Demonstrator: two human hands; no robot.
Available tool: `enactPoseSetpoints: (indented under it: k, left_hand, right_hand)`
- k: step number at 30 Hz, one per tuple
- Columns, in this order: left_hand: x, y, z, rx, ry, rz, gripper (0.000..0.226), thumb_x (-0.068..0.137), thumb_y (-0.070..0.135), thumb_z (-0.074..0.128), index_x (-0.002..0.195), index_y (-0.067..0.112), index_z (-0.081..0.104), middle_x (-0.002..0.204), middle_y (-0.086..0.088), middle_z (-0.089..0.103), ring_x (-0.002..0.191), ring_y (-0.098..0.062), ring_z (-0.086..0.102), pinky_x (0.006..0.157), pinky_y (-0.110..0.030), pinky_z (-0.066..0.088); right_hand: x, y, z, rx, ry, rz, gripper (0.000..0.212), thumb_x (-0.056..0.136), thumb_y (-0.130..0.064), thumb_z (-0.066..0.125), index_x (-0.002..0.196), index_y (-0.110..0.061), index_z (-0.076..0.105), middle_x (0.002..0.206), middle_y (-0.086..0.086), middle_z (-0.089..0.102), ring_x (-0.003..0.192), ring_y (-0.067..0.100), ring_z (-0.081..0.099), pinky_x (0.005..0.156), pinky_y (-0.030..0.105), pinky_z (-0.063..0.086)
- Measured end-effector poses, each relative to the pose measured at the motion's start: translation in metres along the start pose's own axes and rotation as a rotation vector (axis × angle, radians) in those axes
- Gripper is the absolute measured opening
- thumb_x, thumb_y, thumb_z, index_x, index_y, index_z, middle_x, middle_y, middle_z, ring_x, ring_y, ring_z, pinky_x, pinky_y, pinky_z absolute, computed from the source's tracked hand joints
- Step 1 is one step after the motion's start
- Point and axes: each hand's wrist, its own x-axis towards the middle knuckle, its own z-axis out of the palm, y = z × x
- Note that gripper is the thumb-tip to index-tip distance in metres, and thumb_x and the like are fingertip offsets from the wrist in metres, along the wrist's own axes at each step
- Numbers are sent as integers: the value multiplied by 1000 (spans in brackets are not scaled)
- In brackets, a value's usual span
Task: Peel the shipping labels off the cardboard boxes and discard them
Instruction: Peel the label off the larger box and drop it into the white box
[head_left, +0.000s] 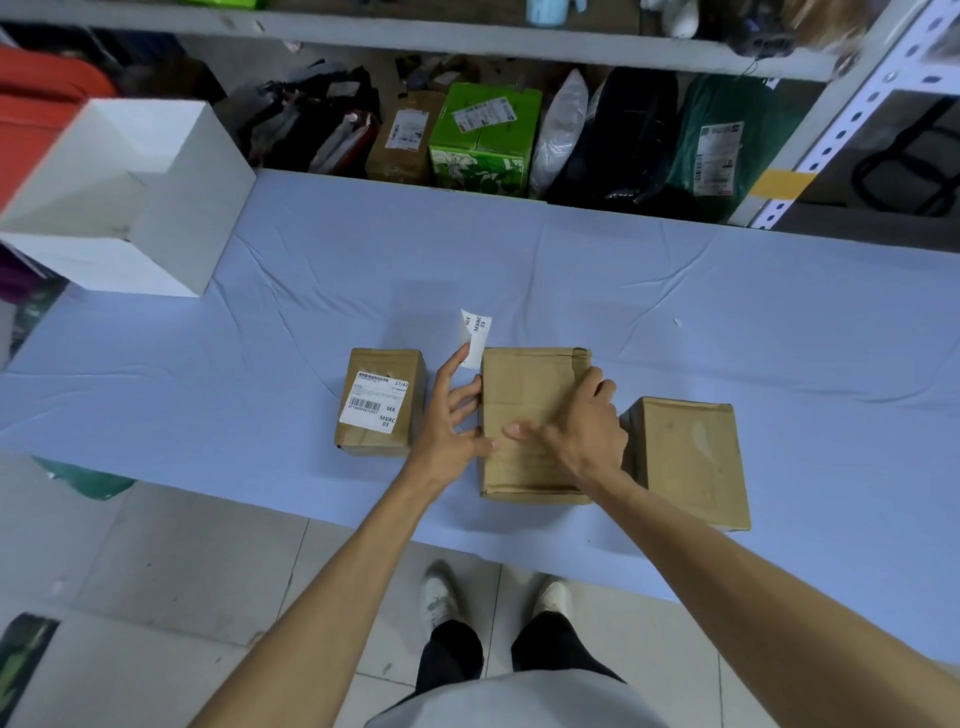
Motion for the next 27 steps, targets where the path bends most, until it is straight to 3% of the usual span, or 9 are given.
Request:
enactPoseSetpoints:
  k: [5,7,10,13,15,18,24,27]
  left_hand:
    - [1,0,-1,-1,-5,-6,116,61,-23,74,137,52,29,133,-4,53,128,-17,51,99,-46,50]
    - [0,-1,1,-5,-10,-5,116,62,-24,73,139,51,28,136,-5,52,129,-17,50,96,-43,53]
    - [-1,0,5,-2,-15,-10,114,66,-25,69,141,51,28,134,-2,54,128,-16,50,83,-31,57]
    - [-3,0,3,-5,0,-15,113,66,-24,69,138,54,30,129,-1,56,125,-19,53,82,-35,58]
    - [-4,-1,0,-8,15,-23,113,66,-24,69,137,54,30,129,-3,56,124,-22,54,86,-42,57]
    - [-5,-1,-1,-12,22,-23,114,65,-24,69,137,54,30,129,-3,56,124,-20,55,83,-39,58]
    - [0,3,-1,7,13,7,117,64,-26,69,138,53,25,126,5,55,123,-14,53,97,-43,52]
    - [4,6,-2,13,-4,10,117,65,-26,69,139,53,24,129,2,53,119,-9,55,82,-34,58]
  right_hand:
    - [5,4,-10,93,69,22,59,86,-51,59,121,-11,33,119,12,49,99,37,56,69,39,40]
    - [3,3,-11,94,48,38,72,82,-62,56,124,-10,31,124,11,47,102,36,55,72,39,39]
    - [-1,-5,-9,39,-16,104,113,55,-81,65,133,-10,23,131,9,39,114,34,52,82,43,45]
    - [0,-8,-6,25,-31,106,122,49,-78,71,136,-9,20,134,11,36,117,34,50,86,45,45]
    - [2,-8,-4,26,-26,80,112,58,-73,71,135,-9,20,133,12,37,114,36,51,80,42,43]
    - [4,-4,-3,19,34,51,87,74,-63,65,130,-9,26,124,11,43,105,38,55,72,40,38]
    - [5,8,-8,19,75,-19,42,96,-40,46,122,-9,33,115,12,49,85,34,55,65,39,40]
    - [1,12,-10,69,62,-34,38,96,-39,46,117,-9,35,111,11,49,81,31,51,67,38,39]
